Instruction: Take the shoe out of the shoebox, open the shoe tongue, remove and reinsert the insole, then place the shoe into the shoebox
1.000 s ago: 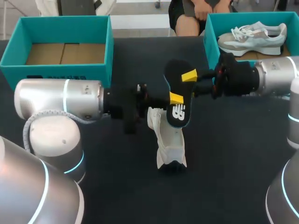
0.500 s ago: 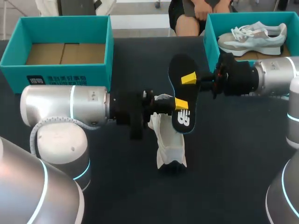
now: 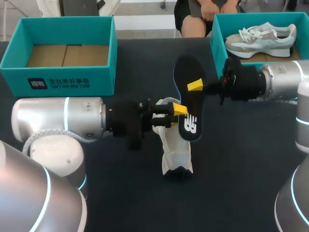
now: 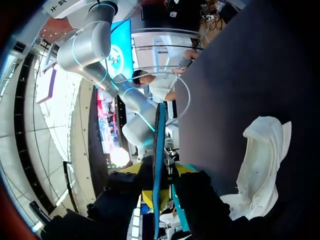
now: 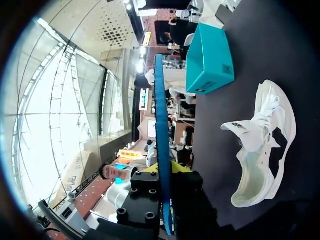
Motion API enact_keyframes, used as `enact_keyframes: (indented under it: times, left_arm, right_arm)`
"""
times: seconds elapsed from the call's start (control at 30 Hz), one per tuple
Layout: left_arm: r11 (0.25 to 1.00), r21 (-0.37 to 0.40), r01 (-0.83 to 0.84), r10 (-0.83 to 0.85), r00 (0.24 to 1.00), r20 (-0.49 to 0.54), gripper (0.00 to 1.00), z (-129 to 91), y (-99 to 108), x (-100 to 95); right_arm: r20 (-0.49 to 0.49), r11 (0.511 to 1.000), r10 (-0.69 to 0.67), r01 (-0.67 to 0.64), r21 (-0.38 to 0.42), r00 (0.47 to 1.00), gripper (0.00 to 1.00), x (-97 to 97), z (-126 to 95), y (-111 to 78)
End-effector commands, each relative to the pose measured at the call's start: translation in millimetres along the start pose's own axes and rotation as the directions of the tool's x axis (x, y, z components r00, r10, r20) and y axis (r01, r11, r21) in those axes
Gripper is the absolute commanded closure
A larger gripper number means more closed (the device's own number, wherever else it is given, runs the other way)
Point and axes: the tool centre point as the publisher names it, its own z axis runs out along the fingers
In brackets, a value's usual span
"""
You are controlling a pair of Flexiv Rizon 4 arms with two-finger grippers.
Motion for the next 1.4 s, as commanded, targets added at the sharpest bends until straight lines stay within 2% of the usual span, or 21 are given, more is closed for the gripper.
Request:
enact_keyframes:
  times: [0.03, 0.13, 0.27, 0.4, 0.43, 0.47, 0.5, 0.53, 0.57, 0.6, 0.73, 1.4]
  left_arm:
    - [1.0, -0.023, 0.003, -0.004, 1.0, -0.02, 0.0, -48, -3, 6.3]
    - [0.998, -0.053, 0.018, -0.019, 1.0, -0.022, 0.0, -65, 7, 5.4]
    - [0.997, -0.075, -0.002, -0.004, 0.997, -0.083, 0.0, -74, 21, -4.7]
    - [0.998, -0.062, 0.011, -0.029, 0.954, -0.297, 0.0, -71, 36, -17.7]
    - [0.996, -0.088, 0.02, -0.05, 0.935, -0.351, 0.0, -69, 42, -21.7]
    - [0.997, -0.082, 0.002, -0.04, 0.886, -0.462, 0.0, -67, 45, -23.4]
    - [0.996, -0.092, -0.016, -0.032, 0.867, -0.498, 0.0, -67, 47, -24.0]
    - [0.995, -0.095, -0.027, -0.033, 0.813, -0.581, 0.0, -67, 50, -27.2]
    - [0.997, -0.071, -0.019, -0.03, 0.78, -0.626, 0.0, -66, 51, -28.1]
    - [0.996, -0.084, -0.015, -0.042, 0.769, -0.638, 0.0, -65, 52, -29.8]
    - [0.994, -0.022, -0.107, 0.05, 0.626, -0.778, 0.0, -65, 49, -33.9]
    - [0.994, -0.022, -0.107, 0.05, 0.626, -0.778, 0.0, -65, 49, -33.9]
  right_arm:
    - [-0.002, 1.0, 0.006, -0.006, 0.004, 1.0, 1.0, -4.9, -3, 0.5]
    - [-0.002, 1.0, 0.012, -0.012, 0.004, 1.0, 1.0, -7.5, -5, 0.0]
    - [-0.007, 1.0, 0.024, -0.024, 0.003, 1.0, 1.0, -12.4, -5, -1.4]
    - [-0.016, 0.999, 0.032, -0.032, -0.003, 0.999, 1.0, -17.9, -3, -4.7]
    - [-0.018, 0.999, 0.035, -0.035, -0.004, 0.999, 1.0, -19.2, -3, -5.9]
    - [-0.021, 0.999, 0.037, -0.037, -0.006, 0.999, 1.0, -20.3, -2, -6.9]
    - [-0.022, 0.999, 0.037, -0.037, -0.006, 0.999, 1.0, -21.0, -2, -7.5]
    - [-0.025, 0.999, 0.039, -0.039, -0.007, 0.999, 1.0, -22.3, -1, -8.5]
    - [-0.028, 0.999, 0.04, -0.041, -0.008, 0.999, 1.0, -23.4, 0, -9.2]
    - [-0.03, 0.999, 0.041, -0.041, -0.009, 0.999, 1.0, -24.6, 0, -9.8]
    - [-0.037, 0.999, 0.042, -0.042, -0.01, 0.998, 1.0, -26.7, 3, -10.3]
    - [-0.032, 0.999, 0.046, -0.046, 0.009, 0.998, 1.0, -28.3, 2, -4.8]
